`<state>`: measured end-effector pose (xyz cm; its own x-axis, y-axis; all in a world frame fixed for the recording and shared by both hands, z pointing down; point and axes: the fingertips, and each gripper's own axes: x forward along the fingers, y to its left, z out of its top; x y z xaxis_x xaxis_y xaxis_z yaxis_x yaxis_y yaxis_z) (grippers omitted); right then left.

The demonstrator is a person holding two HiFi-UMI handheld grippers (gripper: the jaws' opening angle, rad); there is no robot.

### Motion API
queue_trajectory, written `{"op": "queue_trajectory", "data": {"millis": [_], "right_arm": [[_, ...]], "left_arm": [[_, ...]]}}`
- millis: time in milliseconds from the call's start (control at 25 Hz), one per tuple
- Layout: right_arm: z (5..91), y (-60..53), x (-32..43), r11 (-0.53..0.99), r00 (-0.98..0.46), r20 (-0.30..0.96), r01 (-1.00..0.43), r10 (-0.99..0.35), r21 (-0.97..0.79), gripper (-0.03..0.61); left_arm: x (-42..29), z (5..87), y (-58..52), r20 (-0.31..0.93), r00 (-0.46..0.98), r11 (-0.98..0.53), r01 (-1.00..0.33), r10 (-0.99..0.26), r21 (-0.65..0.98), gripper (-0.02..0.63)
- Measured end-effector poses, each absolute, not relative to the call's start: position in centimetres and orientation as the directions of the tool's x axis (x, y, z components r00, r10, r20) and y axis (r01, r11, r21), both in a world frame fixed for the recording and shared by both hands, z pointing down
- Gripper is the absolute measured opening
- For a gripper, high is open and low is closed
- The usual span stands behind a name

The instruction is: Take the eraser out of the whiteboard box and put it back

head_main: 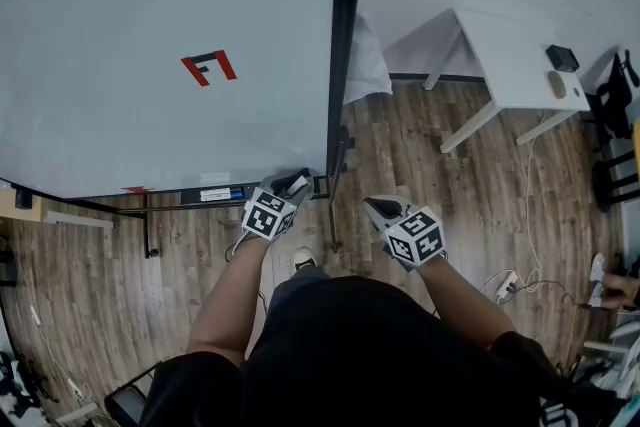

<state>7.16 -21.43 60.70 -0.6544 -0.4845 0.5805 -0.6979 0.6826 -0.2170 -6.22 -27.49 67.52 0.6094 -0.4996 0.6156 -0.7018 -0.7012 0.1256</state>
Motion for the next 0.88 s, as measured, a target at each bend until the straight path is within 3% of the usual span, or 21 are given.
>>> {"op": "queue_trajectory", "data": {"millis": [880], "right_arm": [[60.9, -21.0, 7.7, 0.672, -0.646, 0.587, -0.707, -0.488, -0.219, -0.005]], "left_arm": [[-5.9, 69.5, -27.7, 0.668, 0.581, -0.702, -0.702, -0.465, 0.122, 0.161]]}}
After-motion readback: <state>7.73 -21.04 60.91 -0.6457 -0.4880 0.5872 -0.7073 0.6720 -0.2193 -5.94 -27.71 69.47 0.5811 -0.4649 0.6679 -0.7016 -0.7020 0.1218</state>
